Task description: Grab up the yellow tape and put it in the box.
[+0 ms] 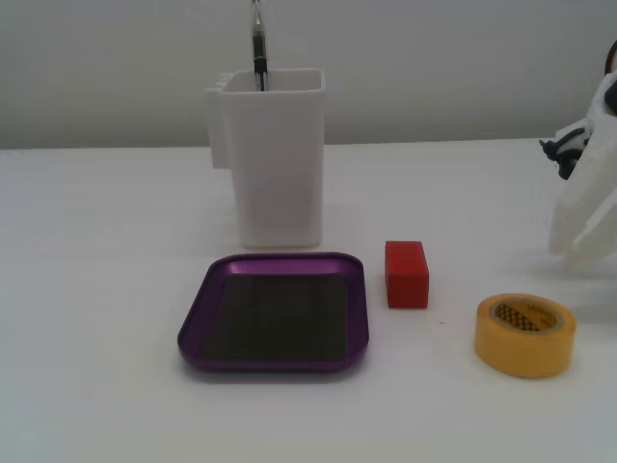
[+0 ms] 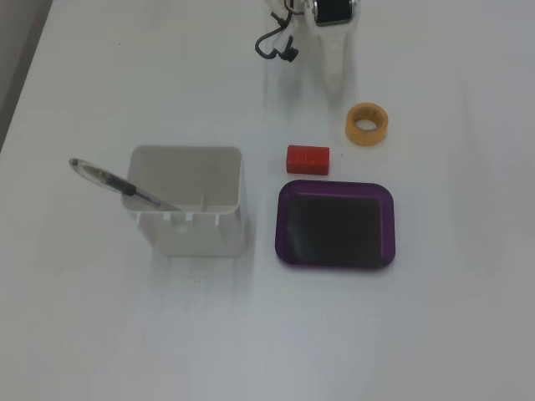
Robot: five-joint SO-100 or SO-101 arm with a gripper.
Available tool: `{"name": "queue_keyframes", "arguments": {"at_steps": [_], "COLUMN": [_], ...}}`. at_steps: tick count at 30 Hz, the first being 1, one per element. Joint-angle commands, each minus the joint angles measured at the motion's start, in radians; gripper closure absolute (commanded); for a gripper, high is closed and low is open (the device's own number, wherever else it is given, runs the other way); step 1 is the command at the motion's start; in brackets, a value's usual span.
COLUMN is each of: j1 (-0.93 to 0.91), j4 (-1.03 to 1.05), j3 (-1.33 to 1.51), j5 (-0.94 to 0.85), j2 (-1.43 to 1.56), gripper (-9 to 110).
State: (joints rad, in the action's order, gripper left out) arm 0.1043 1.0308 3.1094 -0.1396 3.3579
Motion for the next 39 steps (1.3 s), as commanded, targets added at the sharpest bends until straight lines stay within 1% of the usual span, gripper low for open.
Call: {"name": "queue_keyframes", "arguments": {"at_steps": [1,9,11,13,19,22,26,30,36,39], "j1": [0.002,-0.005,-0.005,-0.005,-0.008,-0.008,-0.008,0.005,0.023,0.072], "j4": [-0.015,-0.014,-0.015,-0.015,-0.015,-0.018,-0.086,-0.117,-0.061,-0.035], "j3": [0.012,0.011,0.003,-0.038,-0.137,-0.176,-0.264,-0.459,-0.793,-0.914], "j5": [0.005,0.008,0.041,0.067,0.064,0.071,0.074,0.077,0.132,0.155], "j2": [0.104,0.104,0.104,0.104,0.098,0.035,-0.167,-0.480,-0.989,-1.190], "gripper": [102,102,102,102,102,102,102,102,101,97]}}
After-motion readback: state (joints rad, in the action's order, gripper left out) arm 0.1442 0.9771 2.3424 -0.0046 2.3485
